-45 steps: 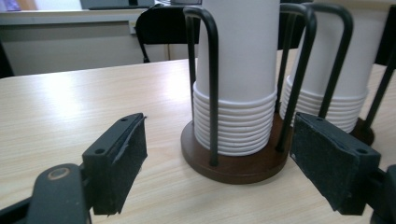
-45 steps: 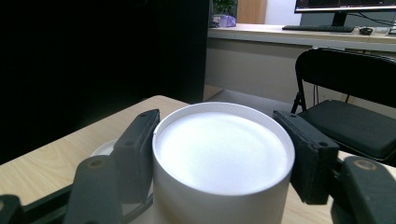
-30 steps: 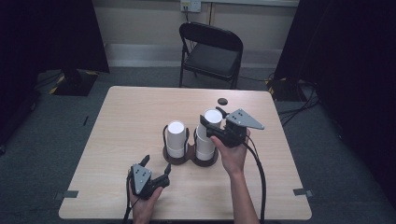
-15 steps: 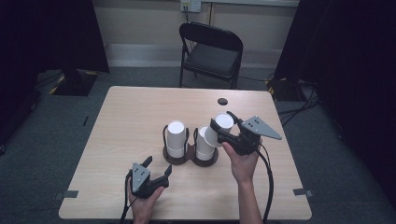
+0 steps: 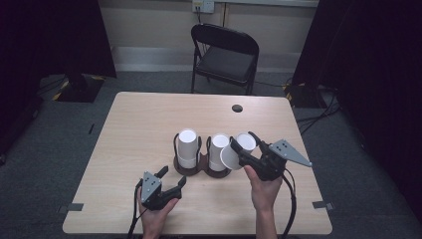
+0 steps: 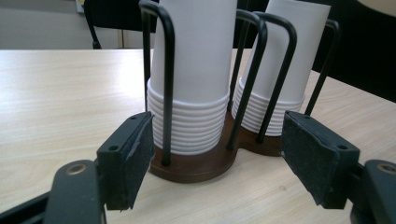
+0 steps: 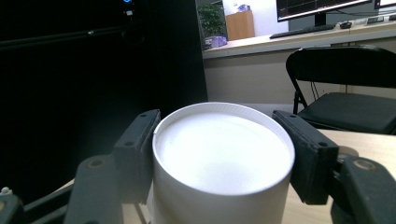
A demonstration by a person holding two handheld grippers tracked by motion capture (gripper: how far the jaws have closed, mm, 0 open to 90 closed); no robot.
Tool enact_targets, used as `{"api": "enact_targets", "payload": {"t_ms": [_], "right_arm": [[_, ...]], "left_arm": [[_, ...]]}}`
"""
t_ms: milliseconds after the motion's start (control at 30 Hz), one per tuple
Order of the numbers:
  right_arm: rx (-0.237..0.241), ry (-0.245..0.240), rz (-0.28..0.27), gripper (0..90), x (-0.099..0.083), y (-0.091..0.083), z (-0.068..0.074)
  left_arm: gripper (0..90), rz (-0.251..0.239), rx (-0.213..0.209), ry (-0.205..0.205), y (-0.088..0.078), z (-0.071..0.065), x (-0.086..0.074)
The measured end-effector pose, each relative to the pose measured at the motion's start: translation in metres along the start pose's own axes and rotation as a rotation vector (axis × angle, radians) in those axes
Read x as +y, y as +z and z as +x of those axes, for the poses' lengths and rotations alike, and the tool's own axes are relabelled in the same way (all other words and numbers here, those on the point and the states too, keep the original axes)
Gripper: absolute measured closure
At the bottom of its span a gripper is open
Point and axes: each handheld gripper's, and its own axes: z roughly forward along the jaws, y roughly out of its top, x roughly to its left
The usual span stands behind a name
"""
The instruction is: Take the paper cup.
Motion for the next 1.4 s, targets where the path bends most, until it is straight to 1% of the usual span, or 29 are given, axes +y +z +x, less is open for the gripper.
{"api": "enact_targets", "payload": {"t_ms": [33,67,100,133,167,200,233,300,367,433,567,700,733,767,833,867,933,967,1000,1033,1067,1100,1133,1167,1200,1233,1267,1333,1400], "right_arm": [[-0.003,0.008,0.003,34.6,-0.003,-0.002,0.0],[-0.009,0.029,0.008,34.6,-0.006,-0.004,0.001],[-0.006,0.046,0.011,34.6,-0.01,-0.006,0.001],[0.009,0.077,0.013,34.6,-0.017,-0.008,0.0],[0.009,0.077,0.013,34.6,-0.017,-0.008,0.0],[0.013,0.108,0.014,34.6,-0.024,-0.01,-0.001],[0.015,0.121,0.015,34.6,-0.027,-0.011,-0.001],[0.015,0.129,0.013,34.6,-0.029,-0.012,-0.002],[0.022,0.174,0.004,34.6,-0.035,-0.017,-0.005],[0.042,0.216,-0.003,34.7,-0.039,-0.019,-0.006],[0.032,0.238,-0.01,34.7,-0.044,-0.022,-0.006],[0.054,0.291,-0.027,34.7,-0.052,-0.024,-0.005],[0.068,0.33,-0.037,34.7,-0.057,-0.025,-0.003],[0.068,0.33,-0.037,34.7,-0.057,-0.025,-0.003],[0.093,0.379,-0.049,34.8,-0.065,-0.026,0.002],[0.106,0.393,-0.054,34.8,-0.068,-0.026,0.004],[0.11,0.397,-0.04,34.8,-0.072,-0.024,0.008],[0.136,0.42,-0.03,34.8,-0.075,-0.022,0.01],[0.152,0.439,-0.031,34.8,-0.076,-0.021,0.01],[0.166,0.457,-0.035,34.8,-0.076,-0.02,0.01],[0.166,0.457,-0.035,34.8,-0.076,-0.02,0.01],[0.185,0.484,-0.032,34.8,-0.078,-0.019,0.009],[0.185,0.484,-0.032,34.8,-0.078,-0.019,0.009],[0.219,0.529,-0.037,34.8,-0.079,-0.018,0.007],[0.219,0.529,-0.037,34.8,-0.079,-0.018,0.007],[0.255,0.573,-0.045,34.8,-0.081,-0.017,0.006],[0.265,0.584,-0.039,34.8,-0.081,-0.017,0.006],[0.266,0.589,-0.037,34.8,-0.081,-0.016,0.006],[0.289,0.605,-0.035,34.8,-0.081,-0.016,0.007]], "left_arm": [[26.2,-0.004,-0.006,-0.003,0.0,-0.001,0.001],[26.3,-0.008,-0.014,-0.001,0.0,-0.002,0.002],[26.4,-0.016,-0.022,-0.009,0.0,-0.003,0.003],[28.1,-0.017,-0.031,-0.009,0.0,-0.003,0.003],[28.1,-0.021,-0.04,-0.007,0.0,-0.004,0.004],[29.6,-0.023,-0.047,-0.008,0.0,-0.004,0.004],[32.4,-0.025,-0.061,-0.01,0.0,-0.005,0.005],[34.2,-0.034,-0.091,-0.008,0.001,-0.006,0.005],[34.3,-0.033,-0.122,0.004,0.004,-0.01,0.008],[33.6,-0.033,-0.131,0.001,0.005,-0.012,0.008],[32.2,-0.033,-0.167,0.001,0.01,-0.017,0.011],[31.4,-0.04,-0.216,0.003,0.013,-0.02,0.01],[33.7,-0.037,-0.23,0.008,0.014,-0.021,0.009],[33.7,-0.034,-0.246,0.015,0.015,-0.021,0.009],[34.6,-0.037,-0.269,0.013,0.017,-0.023,0.007],[35.6,-0.038,-0.276,0.024,0.017,-0.024,0.007],[37.4,-0.045,-0.292,0.037,0.017,-0.026,0.006],[38.5,-0.048,-0.299,0.038,0.017,-0.027,0.006],[39.4,-0.064,-0.314,0.037,0.017,-0.028,0.006],[40.1,-0.064,-0.314,0.037,0.017,-0.028,0.006],[40.1,-0.074,-0.323,0.028,0.017,-0.029,0.006],[42.2,-0.095,-0.335,0.029,0.016,-0.029,0.007],[43.1,-0.095,-0.335,0.029,0.016,-0.029,0.007],[44.4,-0.1,-0.34,0.028,0.016,-0.03,0.007],[44.4,-0.108,-0.348,0.028,0.017,-0.03,0.008],[49.3,-0.119,-0.353,0.031,0.016,-0.03,0.008],[52.4,-0.133,-0.361,0.031,0.016,-0.032,0.008],[53.5,-0.151,-0.372,0.041,0.016,-0.034,0.01],[59.5,-0.164,-0.377,0.058,0.016,-0.037,0.011]]}}
